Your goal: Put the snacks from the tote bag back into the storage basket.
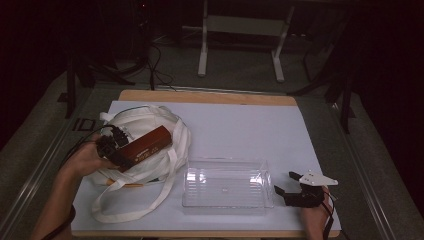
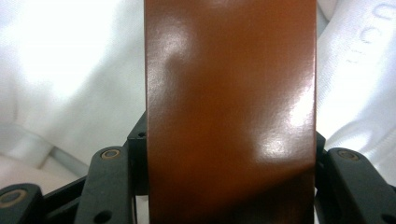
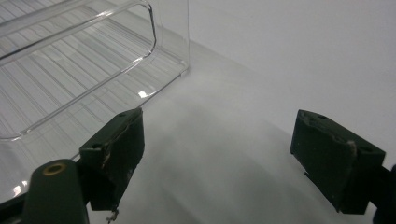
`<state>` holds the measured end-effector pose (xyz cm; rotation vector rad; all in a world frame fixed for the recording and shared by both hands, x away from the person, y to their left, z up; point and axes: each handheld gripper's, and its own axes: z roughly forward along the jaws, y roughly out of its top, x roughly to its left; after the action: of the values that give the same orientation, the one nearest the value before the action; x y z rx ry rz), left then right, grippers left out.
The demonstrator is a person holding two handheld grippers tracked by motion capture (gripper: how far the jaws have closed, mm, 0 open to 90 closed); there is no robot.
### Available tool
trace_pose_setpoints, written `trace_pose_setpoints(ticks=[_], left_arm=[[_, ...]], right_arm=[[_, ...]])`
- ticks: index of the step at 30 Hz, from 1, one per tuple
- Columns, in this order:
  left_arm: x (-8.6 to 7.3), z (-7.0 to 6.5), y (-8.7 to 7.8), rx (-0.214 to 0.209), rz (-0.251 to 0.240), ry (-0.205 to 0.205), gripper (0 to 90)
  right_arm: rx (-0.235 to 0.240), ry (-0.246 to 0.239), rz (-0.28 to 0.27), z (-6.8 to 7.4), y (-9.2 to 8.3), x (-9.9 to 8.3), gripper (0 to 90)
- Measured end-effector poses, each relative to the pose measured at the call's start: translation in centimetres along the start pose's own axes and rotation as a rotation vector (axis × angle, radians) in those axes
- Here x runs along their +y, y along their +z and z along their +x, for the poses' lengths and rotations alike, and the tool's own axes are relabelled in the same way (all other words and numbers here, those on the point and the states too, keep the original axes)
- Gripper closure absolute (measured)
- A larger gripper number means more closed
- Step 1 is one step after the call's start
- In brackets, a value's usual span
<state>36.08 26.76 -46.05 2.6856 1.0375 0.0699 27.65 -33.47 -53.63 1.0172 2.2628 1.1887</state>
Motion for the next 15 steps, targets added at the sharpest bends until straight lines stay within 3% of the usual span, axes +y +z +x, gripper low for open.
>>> trace_pose_setpoints(ticks=[15], left_arm=[[-0.5,-0.1,-2.9,0.005,-0.043,0.016,43.9]], right_arm=[[-0.002,-0.004,0.000,0.0,0.0,0.0,17.5]])
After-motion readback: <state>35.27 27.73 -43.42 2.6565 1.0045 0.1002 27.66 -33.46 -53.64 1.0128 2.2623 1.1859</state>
